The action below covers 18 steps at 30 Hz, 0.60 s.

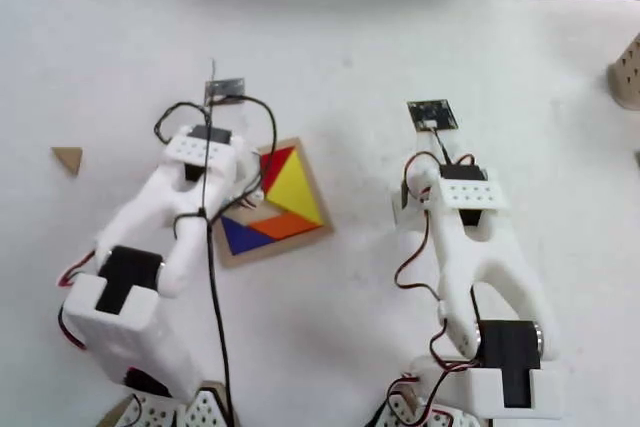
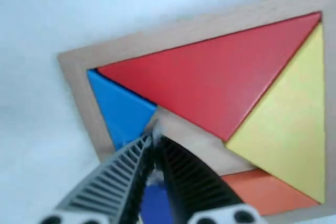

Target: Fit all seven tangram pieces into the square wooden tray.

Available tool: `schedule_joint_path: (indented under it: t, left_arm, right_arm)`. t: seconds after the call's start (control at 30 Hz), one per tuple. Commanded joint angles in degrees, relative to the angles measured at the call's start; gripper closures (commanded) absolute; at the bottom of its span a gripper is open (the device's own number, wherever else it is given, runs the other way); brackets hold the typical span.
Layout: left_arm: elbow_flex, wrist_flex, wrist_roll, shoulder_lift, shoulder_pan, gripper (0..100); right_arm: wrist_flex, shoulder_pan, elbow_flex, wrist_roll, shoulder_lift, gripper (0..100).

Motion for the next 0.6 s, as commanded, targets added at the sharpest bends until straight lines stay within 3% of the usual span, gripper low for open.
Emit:
schedule_joint_path:
  t: [0.0, 0.2, 0.43, 0.57]
  left_arm:
    - [-2.5, 2.9, -0.8, -2.9, -2.3, 98]
    - [-0.4, 4.1, -5.8, -11.5, -2.4, 98]
    - [7.8, -3.9, -7.6, -19.5, -3.0, 98]
    - [9.9, -7.7, -7.6, -21.7, -7.0, 98]
  right_arm:
    - [-0.5, -0.4, -2.4, 1.0, -0.3, 96.1]
    - [-0.3, 0.4, -2.6, 1.4, -0.7, 96.1]
    - [9.3, 1.3, -7.9, 1.4, -2.0, 95.7]
    - [13.8, 3.2, -11.5, 1.4, -4.3, 94.9]
